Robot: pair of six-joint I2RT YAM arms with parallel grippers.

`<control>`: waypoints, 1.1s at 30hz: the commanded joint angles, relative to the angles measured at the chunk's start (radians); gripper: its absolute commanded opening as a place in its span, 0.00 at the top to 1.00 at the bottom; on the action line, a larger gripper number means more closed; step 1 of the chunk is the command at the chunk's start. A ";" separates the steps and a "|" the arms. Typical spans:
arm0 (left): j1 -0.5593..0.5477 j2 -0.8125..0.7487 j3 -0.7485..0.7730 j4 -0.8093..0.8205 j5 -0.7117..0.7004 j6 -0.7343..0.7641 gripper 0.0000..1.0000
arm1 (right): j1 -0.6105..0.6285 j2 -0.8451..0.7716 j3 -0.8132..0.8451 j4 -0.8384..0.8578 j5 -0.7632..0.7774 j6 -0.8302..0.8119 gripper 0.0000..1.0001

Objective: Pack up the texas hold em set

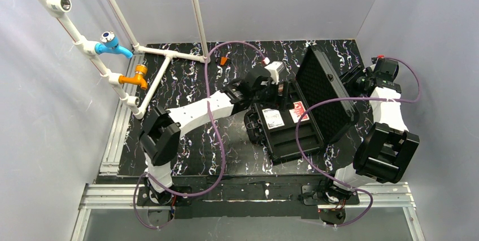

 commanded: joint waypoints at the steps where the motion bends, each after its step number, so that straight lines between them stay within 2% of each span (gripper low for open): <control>1: -0.026 0.033 0.153 0.022 -0.005 -0.021 0.28 | 0.018 -0.052 0.012 -0.014 -0.044 -0.010 0.44; 17: -0.071 0.203 0.401 -0.024 -0.013 0.017 0.32 | 0.140 -0.074 -0.003 -0.030 -0.007 -0.028 0.44; 26: -0.082 0.143 0.354 -0.028 -0.053 0.052 0.33 | 0.182 -0.075 -0.009 -0.029 0.010 -0.034 0.44; 33: -0.089 0.049 0.209 -0.029 -0.107 0.093 0.33 | 0.258 -0.086 -0.021 -0.023 0.038 -0.047 0.44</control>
